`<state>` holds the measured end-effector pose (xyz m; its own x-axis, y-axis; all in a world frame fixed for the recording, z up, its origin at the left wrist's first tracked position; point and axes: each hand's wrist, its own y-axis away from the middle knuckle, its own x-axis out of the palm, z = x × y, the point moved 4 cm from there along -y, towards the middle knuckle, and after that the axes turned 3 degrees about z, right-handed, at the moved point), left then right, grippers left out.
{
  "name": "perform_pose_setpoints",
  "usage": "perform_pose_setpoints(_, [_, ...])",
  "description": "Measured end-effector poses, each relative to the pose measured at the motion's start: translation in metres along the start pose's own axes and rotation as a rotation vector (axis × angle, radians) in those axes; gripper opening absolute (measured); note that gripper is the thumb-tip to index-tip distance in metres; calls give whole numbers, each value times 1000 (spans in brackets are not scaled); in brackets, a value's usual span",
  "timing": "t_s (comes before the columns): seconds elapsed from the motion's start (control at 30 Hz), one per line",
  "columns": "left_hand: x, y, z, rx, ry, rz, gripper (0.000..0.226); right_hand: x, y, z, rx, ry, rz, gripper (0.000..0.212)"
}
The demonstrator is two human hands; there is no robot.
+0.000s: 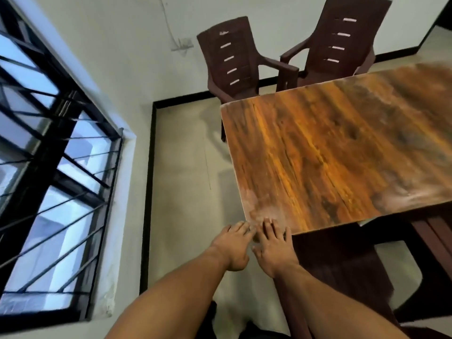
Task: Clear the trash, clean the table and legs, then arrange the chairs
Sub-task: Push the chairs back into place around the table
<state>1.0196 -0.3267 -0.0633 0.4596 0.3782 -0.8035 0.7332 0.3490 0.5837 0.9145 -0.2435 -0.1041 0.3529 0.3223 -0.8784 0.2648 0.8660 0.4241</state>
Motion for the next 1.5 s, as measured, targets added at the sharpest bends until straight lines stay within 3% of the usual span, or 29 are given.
perform_pose_setpoints(0.17, [-36, -73, 54, 143, -88, 62, 83, -11, -75, 13, 98, -80, -21, 70])
perform_pose_setpoints(0.43, [-111, -187, 167, 454, -139, 179, 79, -63, -193, 44, 432, -196, 29, 71])
perform_pose_setpoints(0.5, [-134, -212, 198, 473, -136, 198, 78, -76, -229, 49, 483, -210, 27, 78])
perform_pose_setpoints(0.57, [-156, -229, 225, 486, -143, 224, 79, -95, -262, 56, 540, -209, 77, 71])
perform_pose_setpoints(0.8, [-237, -337, 328, 477, -172, 150, 82, -168, -418, 65, 505, -316, 26, 83])
perform_pose_setpoints(0.97, [-305, -416, 402, 436, -238, 110, 90, -215, -526, 38, 545, -223, -43, 53])
perform_pose_setpoints(1.07, [-339, -458, 439, 475, -375, 176, 91, -245, -593, 28, 546, -240, -97, 51])
perform_pose_setpoints(1.2, [-397, -504, 479, 383, -318, 165, 91, -291, -673, 23, 489, -249, -82, 54])
perform_pose_setpoints(1.5, [-575, -639, 672, 290, -261, -100, 76, -452, -919, 54, 373, -285, -292, 60])
